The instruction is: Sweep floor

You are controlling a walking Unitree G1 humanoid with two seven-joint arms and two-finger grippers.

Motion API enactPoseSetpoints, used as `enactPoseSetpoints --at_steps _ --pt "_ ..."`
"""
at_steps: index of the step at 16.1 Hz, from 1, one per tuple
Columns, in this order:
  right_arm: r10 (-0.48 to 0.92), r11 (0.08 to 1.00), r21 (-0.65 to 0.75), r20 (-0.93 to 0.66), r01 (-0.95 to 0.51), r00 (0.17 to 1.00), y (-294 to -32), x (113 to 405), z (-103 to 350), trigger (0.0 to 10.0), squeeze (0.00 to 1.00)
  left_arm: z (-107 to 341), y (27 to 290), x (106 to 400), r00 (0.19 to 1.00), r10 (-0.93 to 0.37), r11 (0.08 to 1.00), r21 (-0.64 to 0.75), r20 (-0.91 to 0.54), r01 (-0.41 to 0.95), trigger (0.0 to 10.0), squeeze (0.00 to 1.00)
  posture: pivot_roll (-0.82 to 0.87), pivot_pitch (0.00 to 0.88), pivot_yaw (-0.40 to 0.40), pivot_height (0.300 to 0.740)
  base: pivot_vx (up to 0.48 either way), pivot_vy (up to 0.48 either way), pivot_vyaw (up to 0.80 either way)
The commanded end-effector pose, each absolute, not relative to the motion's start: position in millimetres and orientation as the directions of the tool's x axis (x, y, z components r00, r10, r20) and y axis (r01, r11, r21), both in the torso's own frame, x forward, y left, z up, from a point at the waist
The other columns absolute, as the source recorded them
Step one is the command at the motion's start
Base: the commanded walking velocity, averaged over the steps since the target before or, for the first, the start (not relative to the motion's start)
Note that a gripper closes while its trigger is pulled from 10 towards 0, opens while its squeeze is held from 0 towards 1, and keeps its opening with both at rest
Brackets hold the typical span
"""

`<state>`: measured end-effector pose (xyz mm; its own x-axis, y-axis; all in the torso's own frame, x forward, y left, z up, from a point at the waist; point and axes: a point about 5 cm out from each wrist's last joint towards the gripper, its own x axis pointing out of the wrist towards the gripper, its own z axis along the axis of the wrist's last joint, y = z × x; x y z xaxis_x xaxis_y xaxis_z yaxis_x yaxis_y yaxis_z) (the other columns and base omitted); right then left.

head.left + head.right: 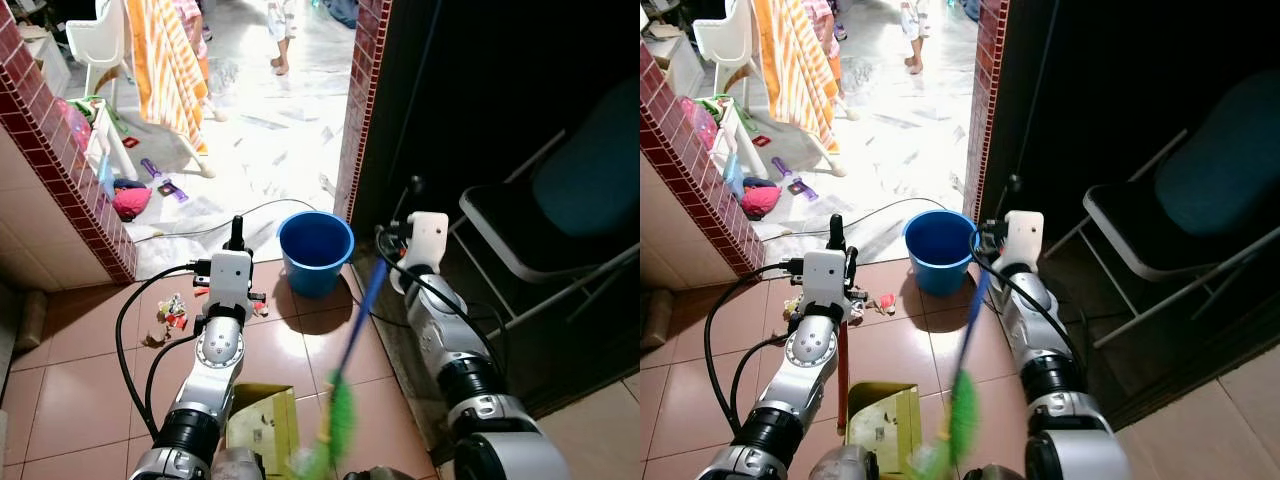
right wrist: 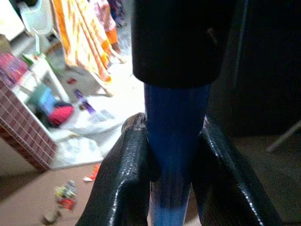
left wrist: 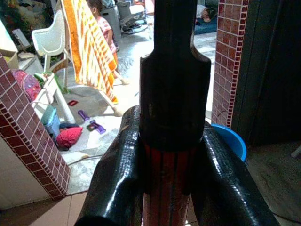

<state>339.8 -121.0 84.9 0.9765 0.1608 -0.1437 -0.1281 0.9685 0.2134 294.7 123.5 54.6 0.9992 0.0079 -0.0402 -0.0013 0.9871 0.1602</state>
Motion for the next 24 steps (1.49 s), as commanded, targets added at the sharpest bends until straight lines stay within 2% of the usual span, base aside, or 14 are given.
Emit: enactPoseSetpoints --at_steps 1,4,8,24 --pt "0.144 0.955 0.268 -0.056 -0.124 0.988 -123.7 345.9 102.1 10.0 0.0 49.8 121.4 294.2 0.997 0.008 0.989 0.15 -0.073 0.003 10.0 0.0 -0.02 0.0 -0.038 0.74 0.0 0.0 0.0" --pt "0.15 0.959 0.25 -0.045 -0.134 0.988 -124.6 347.9 105.7 10.0 0.0 50.2 121.5 294.9 0.997 0.011 0.988 0.152 -0.072 0.0 10.0 0.0 -0.02 0.0 -0.039 0.74 0.0 0.0 0.0" --pt "0.136 0.959 0.257 -0.039 -0.122 0.99 -131.2 349.9 106.8 10.0 0.0 56.9 137.2 300.7 0.993 0.106 0.987 0.13 -0.046 -0.099 10.0 0.0 -0.02 0.0 -0.041 0.74 0.0 0.0 0.0" --pt "0.139 0.961 0.247 -0.037 -0.126 0.99 -127.7 345.4 101.7 10.0 0.0 58.8 141.3 307.7 0.992 0.109 0.986 0.135 -0.055 -0.101 10.0 0.0 -0.02 0.0 -0.039 0.74 0.0 0.46 0.0"
